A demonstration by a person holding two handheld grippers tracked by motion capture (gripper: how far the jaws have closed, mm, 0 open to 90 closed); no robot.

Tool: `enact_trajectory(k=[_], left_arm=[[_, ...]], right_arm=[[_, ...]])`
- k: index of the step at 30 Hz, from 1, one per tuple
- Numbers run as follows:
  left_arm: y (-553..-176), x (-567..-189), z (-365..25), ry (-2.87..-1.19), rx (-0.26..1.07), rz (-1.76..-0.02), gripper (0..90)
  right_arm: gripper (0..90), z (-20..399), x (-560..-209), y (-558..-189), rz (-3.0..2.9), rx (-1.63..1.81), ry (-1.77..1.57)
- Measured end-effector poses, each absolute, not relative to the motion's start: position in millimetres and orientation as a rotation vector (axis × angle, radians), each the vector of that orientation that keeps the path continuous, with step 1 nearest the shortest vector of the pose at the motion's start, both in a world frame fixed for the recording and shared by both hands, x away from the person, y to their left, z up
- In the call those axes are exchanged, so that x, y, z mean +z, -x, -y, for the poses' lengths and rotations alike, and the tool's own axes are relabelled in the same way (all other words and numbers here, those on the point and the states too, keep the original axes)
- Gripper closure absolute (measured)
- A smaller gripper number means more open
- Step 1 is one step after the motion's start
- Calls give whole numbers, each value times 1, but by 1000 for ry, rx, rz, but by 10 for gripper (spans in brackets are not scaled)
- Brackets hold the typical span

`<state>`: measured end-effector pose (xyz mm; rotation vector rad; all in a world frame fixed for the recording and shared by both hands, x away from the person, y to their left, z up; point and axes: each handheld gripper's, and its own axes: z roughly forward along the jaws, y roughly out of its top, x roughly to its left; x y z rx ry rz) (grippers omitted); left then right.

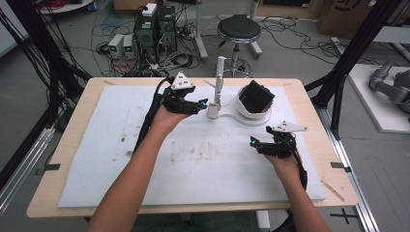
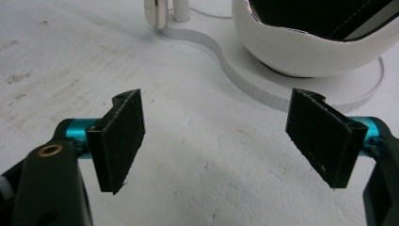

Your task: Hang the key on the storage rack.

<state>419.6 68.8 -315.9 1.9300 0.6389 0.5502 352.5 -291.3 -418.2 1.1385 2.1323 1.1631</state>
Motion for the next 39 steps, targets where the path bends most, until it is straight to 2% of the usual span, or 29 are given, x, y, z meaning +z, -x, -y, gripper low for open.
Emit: enact_trajectory(k=[7,18,30,39], left_arm=[[-407,-313,-96,-1909,531,-633,278],[-380,-313,-141,-1858,531,-623,265],[-343,-347,-194,-1838,519,-706,245],[-329,-377,-213,-1853,545,-800,218]], right_arm=[[205,290,-418,-352,-2130,1161,-1136],[205,290,-418,-352,-2127,1159,-1147],[205,290,-417,-349,-2123,1166,-1144],[205,289,-418,-350,-2133,1158,-1141]])
